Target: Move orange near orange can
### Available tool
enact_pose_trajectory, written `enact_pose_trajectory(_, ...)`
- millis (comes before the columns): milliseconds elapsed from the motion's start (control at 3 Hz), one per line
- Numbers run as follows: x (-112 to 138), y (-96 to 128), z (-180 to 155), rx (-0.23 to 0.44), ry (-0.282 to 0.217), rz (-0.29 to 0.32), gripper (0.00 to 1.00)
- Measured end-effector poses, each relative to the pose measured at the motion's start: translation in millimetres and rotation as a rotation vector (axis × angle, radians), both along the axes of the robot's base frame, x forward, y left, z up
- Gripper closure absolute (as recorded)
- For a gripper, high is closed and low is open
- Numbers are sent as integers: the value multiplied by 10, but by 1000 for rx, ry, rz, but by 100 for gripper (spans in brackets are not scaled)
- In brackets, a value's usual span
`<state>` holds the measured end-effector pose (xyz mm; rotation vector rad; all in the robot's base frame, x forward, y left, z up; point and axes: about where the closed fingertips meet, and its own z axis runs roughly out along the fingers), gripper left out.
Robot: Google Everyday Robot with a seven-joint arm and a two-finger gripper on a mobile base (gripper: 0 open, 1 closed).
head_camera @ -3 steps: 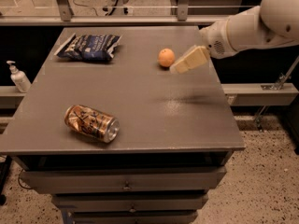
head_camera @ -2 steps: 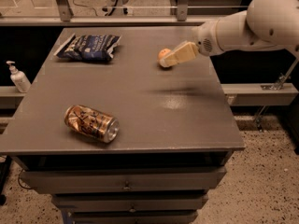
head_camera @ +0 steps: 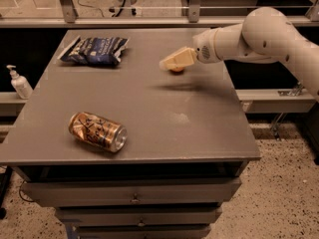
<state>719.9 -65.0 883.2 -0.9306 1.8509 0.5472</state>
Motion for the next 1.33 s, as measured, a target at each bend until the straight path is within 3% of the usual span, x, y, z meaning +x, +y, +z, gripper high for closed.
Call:
enact_pose_trajectory(333, 85, 65, -138, 11, 10, 5, 0)
enact_pose_trajectory(667, 107, 57, -242, 12, 12, 15, 18)
enact_pose_trajectory(1333, -85, -10, -271, 21, -9, 55, 64)
